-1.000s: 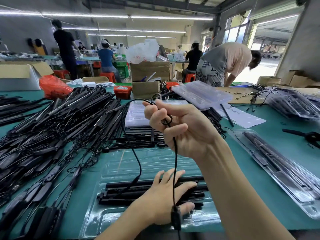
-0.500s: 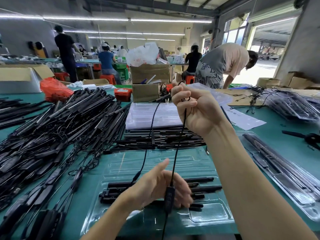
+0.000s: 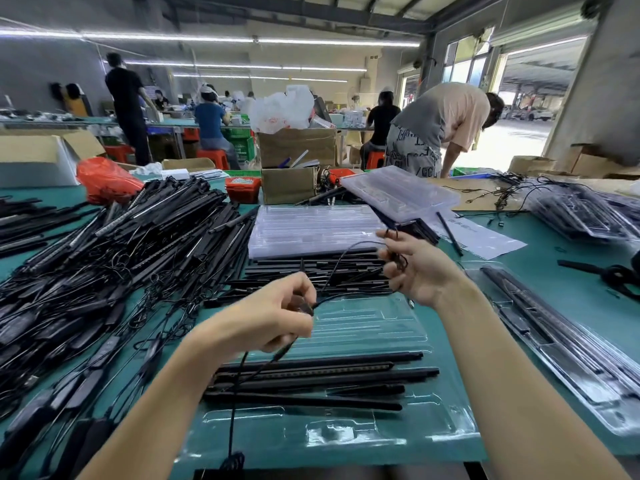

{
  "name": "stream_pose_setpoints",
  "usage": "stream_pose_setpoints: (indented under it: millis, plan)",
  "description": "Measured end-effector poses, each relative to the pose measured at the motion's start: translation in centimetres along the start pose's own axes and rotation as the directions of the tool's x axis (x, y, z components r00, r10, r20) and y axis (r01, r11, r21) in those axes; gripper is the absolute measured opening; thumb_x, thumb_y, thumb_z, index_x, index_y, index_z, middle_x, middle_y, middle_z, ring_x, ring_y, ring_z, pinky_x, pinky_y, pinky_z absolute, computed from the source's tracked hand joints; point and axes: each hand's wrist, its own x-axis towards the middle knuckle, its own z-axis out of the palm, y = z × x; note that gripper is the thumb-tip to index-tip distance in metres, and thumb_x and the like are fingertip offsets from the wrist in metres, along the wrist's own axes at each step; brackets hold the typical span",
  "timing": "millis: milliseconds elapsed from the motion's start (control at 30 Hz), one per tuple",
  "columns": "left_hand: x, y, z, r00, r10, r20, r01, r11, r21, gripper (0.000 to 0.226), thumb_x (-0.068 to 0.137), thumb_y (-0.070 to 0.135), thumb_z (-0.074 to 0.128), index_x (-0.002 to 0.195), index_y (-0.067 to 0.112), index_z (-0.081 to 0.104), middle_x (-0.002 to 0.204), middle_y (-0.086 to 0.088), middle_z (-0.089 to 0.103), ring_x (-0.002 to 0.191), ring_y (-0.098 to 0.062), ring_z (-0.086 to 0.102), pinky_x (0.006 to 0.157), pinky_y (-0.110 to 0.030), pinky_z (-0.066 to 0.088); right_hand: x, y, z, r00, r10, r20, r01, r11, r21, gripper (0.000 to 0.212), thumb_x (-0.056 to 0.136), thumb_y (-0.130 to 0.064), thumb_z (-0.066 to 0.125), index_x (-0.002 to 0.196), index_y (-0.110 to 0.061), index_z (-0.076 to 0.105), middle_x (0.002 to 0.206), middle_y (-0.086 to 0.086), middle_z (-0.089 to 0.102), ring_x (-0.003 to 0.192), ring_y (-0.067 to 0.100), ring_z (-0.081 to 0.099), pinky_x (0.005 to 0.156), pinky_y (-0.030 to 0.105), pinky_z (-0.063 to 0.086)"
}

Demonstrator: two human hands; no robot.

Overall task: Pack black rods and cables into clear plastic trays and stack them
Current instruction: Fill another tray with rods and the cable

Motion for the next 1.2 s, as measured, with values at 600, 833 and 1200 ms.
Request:
stream_pose_setpoints:
  millis: [600,833,1200]
  plan:
    - [-0.9,-8.6,4.4,0.933,0.35,0.081,-0.339,0.786,0.517,0.031,0.085,0.045,0.076,0.114,0.039,0.067,0.105,0.028,0.068,0.096,-0.001,0.065,0.083,-0.024,0.053,0.2,9.8,-5.9,0.878,-0.45,-0.165,0.265,0.742,-0.616,0.012,0.095,-0.002,0.058,0.086,-0.007,0.064,0.055,0.004,0.065,0.051,0.014,0.062,0.041,0.023,0.045]
    - [-1.4,-8.8,4.8,0.888,0.444,0.122,-0.43,0.707,0.561,0.029,0.083,0.047,0.078,0.11,0.037,0.077,0.108,0.026,0.07,0.092,-0.003,0.058,0.079,-0.026,0.052,0.4,10.5,-6.8,0.846,-0.493,-0.201,0.247,0.699,-0.671,0.012,0.096,-0.006,0.058,0.084,-0.005,0.062,0.058,0.006,0.067,0.051,0.012,0.064,0.05,0.028,0.055]
    - [-2.3,-8.6,5.6,0.848,0.487,0.208,-0.515,0.669,0.536,0.02,0.09,0.03,0.075,0.11,0.03,0.079,0.103,0.016,0.07,0.093,-0.008,0.058,0.077,-0.028,0.05,0.6,10.5,-7.3,0.823,-0.527,-0.213,0.257,0.679,-0.687,0.024,0.094,-0.014,0.064,0.078,0.004,0.06,0.058,0.011,0.067,0.053,0.019,0.065,0.059,0.046,0.057]
